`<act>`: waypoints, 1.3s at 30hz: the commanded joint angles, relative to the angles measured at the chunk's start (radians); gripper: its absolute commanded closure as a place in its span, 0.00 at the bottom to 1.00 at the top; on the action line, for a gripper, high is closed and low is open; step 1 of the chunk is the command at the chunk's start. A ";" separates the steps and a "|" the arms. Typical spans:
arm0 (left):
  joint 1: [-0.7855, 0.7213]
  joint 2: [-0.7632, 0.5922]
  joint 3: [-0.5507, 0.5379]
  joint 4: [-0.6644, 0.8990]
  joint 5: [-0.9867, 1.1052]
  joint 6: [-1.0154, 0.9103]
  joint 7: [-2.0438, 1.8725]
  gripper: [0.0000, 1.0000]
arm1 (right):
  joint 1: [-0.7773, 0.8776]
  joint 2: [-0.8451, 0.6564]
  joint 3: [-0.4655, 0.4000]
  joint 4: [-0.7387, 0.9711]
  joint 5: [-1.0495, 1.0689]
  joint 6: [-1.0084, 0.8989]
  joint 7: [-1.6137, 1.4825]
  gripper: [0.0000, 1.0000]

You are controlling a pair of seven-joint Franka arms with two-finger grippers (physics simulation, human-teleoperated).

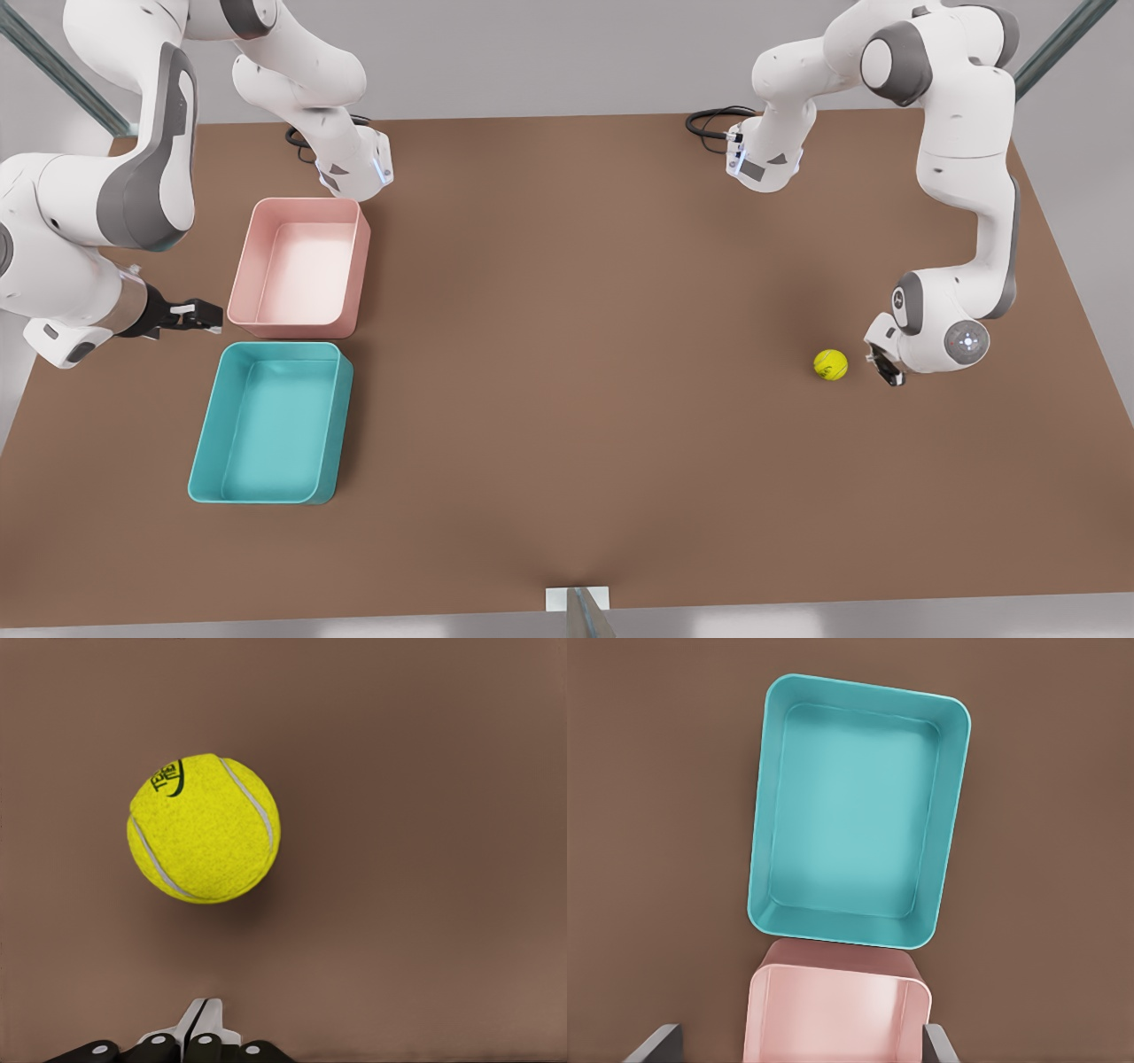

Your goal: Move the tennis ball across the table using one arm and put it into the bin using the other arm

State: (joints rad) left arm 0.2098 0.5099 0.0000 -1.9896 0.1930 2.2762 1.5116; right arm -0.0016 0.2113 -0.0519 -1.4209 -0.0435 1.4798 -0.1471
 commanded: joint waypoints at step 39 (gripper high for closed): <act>-0.110 -0.254 -0.331 0.746 -0.167 -1.117 -2.096 0.00 | 0.290 0.444 0.015 0.312 0.108 0.239 0.214 0.00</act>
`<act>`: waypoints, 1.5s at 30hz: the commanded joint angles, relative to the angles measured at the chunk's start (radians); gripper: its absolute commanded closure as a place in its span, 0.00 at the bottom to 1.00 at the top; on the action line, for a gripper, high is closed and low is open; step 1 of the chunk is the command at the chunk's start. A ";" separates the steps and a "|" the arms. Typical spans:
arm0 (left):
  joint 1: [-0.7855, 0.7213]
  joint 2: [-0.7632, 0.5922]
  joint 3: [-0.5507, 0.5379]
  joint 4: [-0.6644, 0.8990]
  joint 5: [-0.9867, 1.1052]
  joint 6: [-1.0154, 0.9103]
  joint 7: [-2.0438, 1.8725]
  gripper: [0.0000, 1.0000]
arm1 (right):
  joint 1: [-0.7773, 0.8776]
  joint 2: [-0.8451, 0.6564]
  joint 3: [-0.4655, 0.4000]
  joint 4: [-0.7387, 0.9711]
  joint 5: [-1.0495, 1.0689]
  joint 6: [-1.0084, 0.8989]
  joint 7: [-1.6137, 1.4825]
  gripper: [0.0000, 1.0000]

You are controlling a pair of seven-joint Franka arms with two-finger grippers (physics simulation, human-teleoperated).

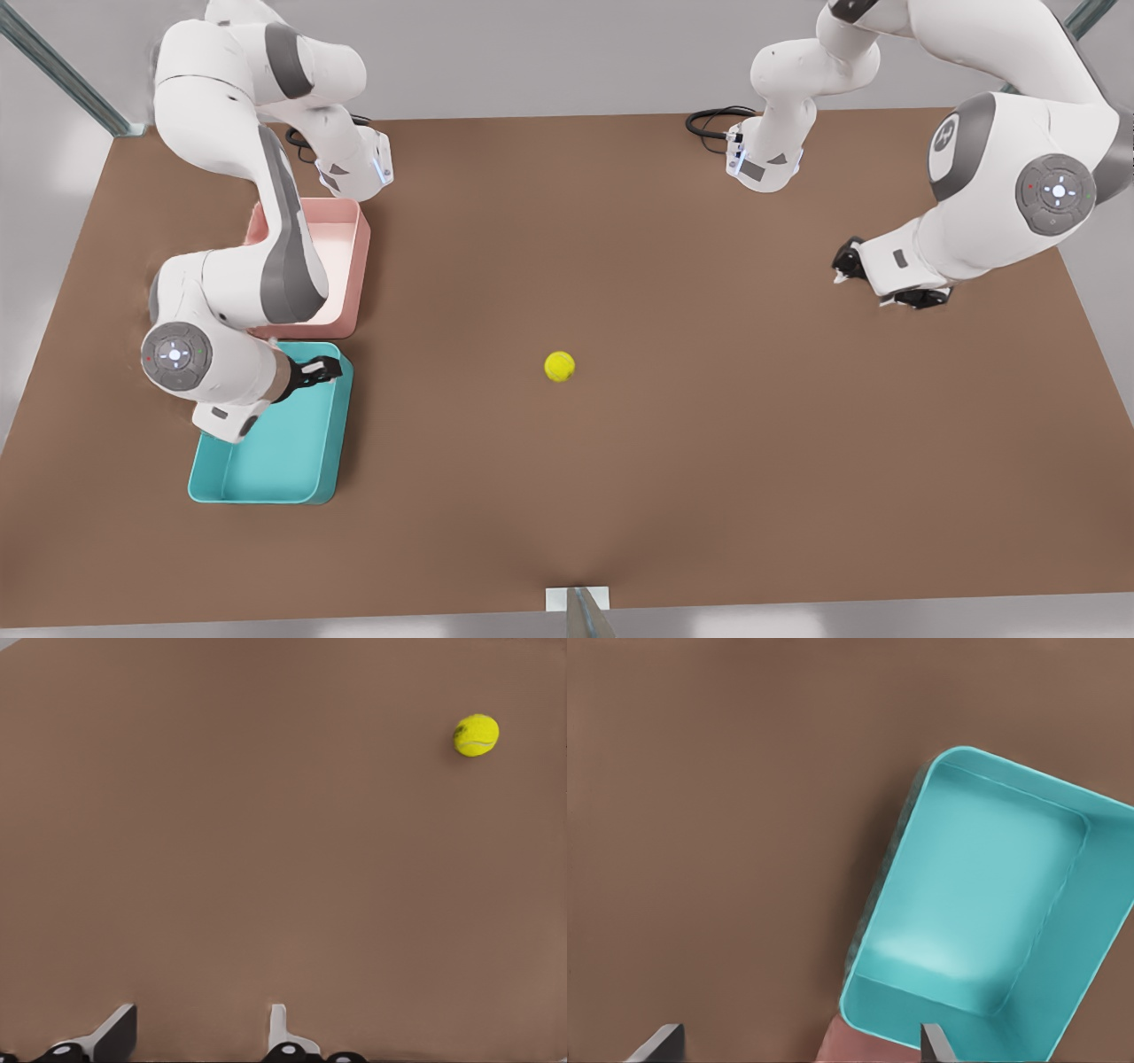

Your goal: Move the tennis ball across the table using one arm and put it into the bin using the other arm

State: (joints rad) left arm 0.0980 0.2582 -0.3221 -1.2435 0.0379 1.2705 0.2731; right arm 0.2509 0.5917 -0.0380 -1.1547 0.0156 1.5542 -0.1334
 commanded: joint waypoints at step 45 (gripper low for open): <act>-0.001 0.004 -0.009 -0.020 -0.009 -0.120 -0.844 0.00 | 0.519 0.365 -0.002 -0.137 0.093 0.722 0.900 0.00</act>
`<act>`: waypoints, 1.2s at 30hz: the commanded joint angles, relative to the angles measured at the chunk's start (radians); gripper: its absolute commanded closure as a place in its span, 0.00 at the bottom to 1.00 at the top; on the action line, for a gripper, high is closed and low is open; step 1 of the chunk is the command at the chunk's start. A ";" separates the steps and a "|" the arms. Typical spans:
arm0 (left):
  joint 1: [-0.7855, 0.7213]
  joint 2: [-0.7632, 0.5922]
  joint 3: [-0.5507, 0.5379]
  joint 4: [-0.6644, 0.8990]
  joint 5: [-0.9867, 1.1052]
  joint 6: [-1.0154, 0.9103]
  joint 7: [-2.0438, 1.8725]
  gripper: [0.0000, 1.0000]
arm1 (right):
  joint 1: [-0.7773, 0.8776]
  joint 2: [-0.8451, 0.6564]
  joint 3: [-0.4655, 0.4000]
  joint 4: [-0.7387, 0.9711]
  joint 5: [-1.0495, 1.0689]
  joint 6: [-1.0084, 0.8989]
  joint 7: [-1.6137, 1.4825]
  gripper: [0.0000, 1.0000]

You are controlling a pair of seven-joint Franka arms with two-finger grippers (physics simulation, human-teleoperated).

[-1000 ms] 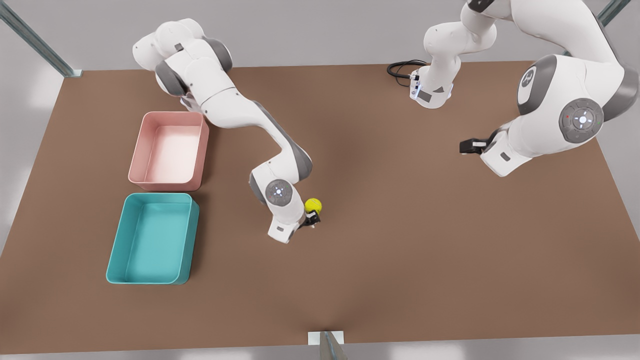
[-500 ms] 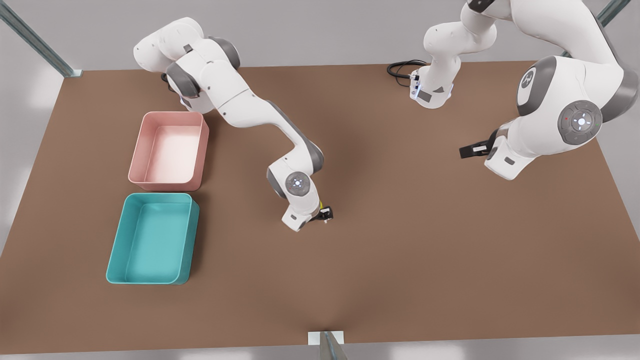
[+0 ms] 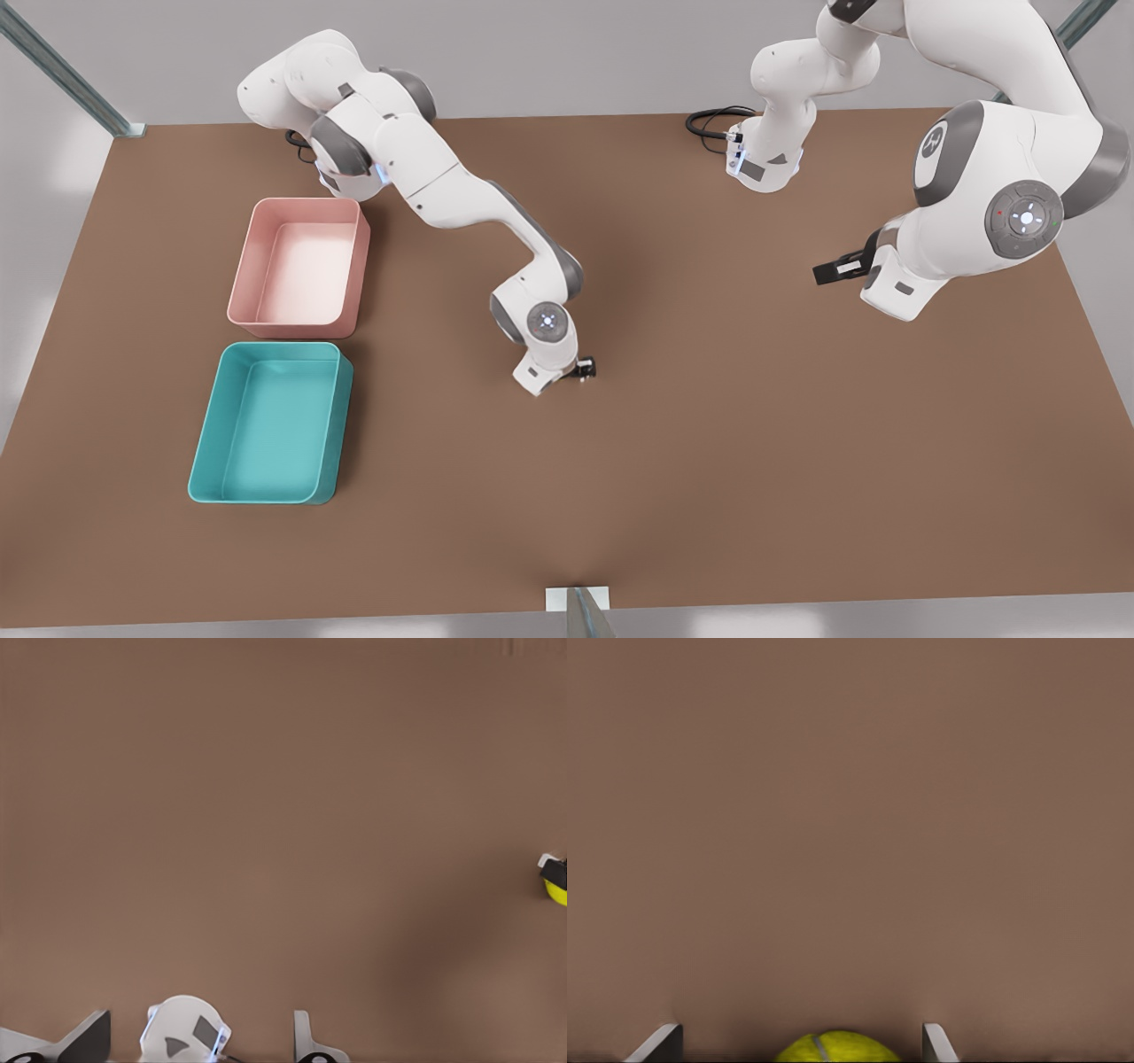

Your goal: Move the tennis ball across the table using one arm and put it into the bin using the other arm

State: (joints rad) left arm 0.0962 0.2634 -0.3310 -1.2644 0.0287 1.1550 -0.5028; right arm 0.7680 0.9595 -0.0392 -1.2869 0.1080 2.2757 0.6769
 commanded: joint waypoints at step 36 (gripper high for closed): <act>-0.003 -0.007 -0.002 -0.033 0.002 0.002 -0.068 0.00 | -0.256 -0.202 -0.014 -0.075 0.001 -0.196 -0.447 0.30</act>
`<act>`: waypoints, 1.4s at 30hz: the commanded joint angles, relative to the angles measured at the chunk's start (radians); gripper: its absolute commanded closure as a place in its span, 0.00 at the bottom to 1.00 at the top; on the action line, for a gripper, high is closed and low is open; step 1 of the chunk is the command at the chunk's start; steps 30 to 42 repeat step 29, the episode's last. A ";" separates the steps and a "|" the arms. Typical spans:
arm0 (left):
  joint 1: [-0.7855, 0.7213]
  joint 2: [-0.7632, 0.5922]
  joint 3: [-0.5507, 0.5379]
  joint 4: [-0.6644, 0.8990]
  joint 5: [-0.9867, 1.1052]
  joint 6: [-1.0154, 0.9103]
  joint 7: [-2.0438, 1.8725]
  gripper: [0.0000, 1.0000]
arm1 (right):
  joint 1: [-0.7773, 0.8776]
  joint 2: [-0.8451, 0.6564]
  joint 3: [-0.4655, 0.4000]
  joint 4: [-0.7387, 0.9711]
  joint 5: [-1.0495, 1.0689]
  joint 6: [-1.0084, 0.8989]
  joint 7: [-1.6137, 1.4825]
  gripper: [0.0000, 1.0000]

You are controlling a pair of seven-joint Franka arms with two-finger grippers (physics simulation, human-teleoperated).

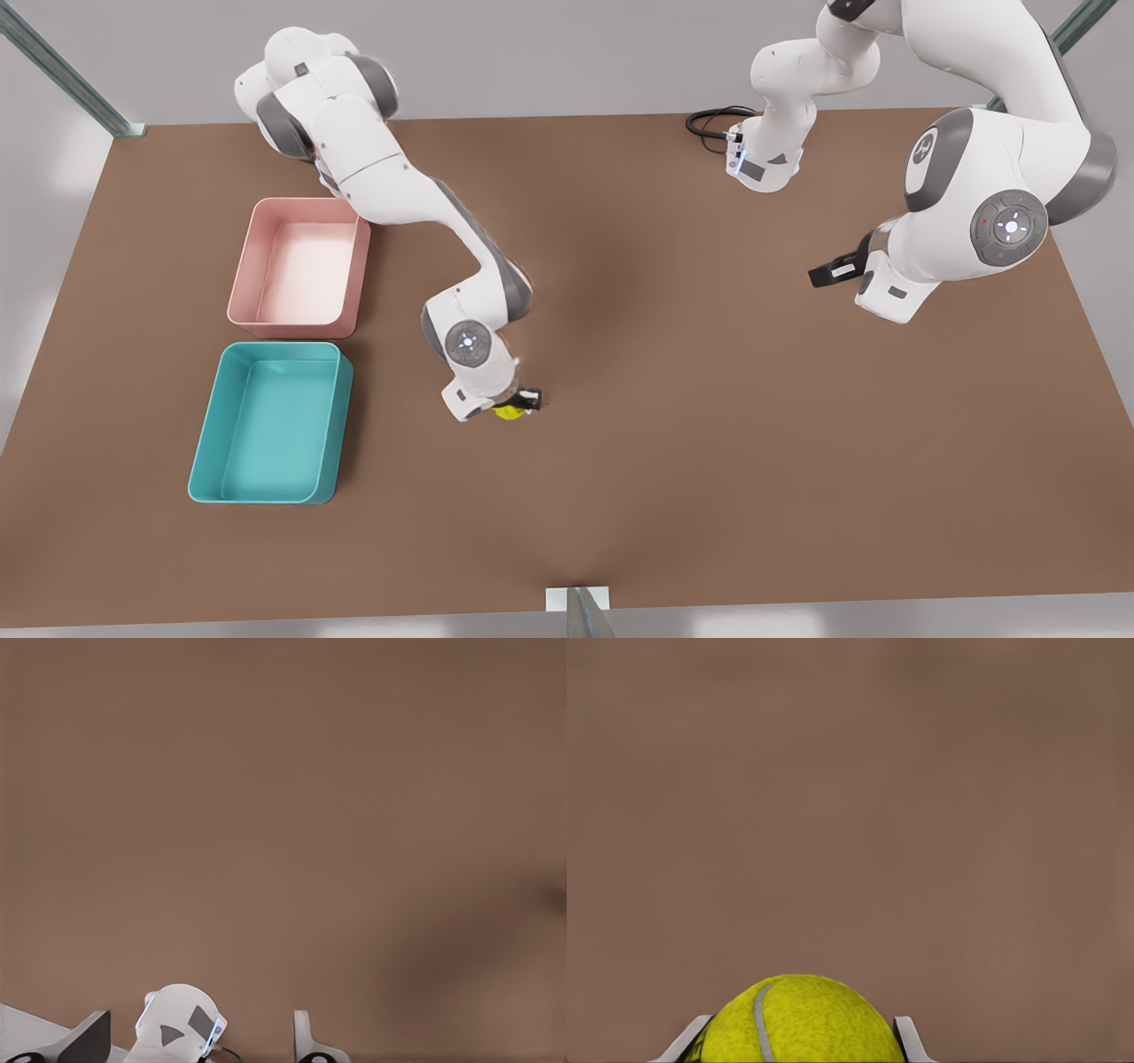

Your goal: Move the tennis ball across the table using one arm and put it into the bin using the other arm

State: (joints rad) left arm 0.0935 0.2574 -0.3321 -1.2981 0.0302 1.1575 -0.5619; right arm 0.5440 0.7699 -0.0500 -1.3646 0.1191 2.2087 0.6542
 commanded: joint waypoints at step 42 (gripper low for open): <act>0.002 -0.001 -0.001 -0.006 0.000 -0.015 -0.009 0.00 | -0.475 -0.647 0.007 -0.179 -0.137 -0.756 -0.571 0.00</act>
